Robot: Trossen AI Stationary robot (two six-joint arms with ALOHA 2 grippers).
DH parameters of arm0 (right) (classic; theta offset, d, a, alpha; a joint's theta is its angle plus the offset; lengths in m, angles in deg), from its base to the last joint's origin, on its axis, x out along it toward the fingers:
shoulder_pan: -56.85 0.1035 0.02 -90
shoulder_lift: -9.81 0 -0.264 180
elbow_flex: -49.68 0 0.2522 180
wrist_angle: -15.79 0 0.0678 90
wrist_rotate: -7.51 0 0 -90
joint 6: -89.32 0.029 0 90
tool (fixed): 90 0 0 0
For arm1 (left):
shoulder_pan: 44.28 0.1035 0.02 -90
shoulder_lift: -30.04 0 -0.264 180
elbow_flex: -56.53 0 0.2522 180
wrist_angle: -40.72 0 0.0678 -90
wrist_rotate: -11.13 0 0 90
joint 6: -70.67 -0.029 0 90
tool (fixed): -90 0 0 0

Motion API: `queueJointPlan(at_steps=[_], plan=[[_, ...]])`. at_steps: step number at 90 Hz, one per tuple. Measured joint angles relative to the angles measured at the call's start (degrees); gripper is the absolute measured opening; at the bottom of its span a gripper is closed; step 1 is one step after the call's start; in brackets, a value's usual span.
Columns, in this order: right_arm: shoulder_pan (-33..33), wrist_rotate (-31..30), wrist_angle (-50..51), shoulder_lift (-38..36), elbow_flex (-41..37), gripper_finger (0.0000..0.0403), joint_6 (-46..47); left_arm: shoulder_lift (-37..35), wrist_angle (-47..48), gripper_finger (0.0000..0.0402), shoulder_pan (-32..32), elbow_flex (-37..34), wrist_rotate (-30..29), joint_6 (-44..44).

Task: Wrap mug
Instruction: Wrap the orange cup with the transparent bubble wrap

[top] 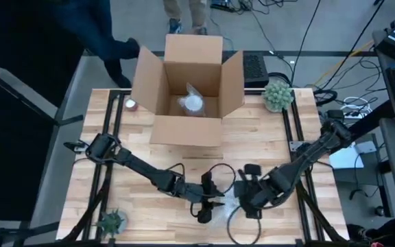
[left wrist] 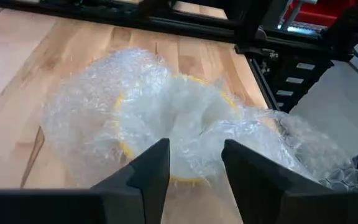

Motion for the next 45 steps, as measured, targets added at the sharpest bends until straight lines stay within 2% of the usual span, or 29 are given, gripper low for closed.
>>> queueJointPlan(at_steps=[13,27,45], plan=[[1.0,-0.7,1.2,0.2,-6.2,0.0,4.0,0.0,0.0,0.0143,0.0,0.0,0.1,0.0],[1.3,-0.7,-9.6,0.2,-14.4,0.0,3.4,0.0,0.0,0.0143,0.0,0.0,0.1,0.0],[1.3,-1.2,-15.5,0.2,-14.3,0.0,0.9,0.0,0.0,0.0143,0.0,0.0,0.2,0.0]])
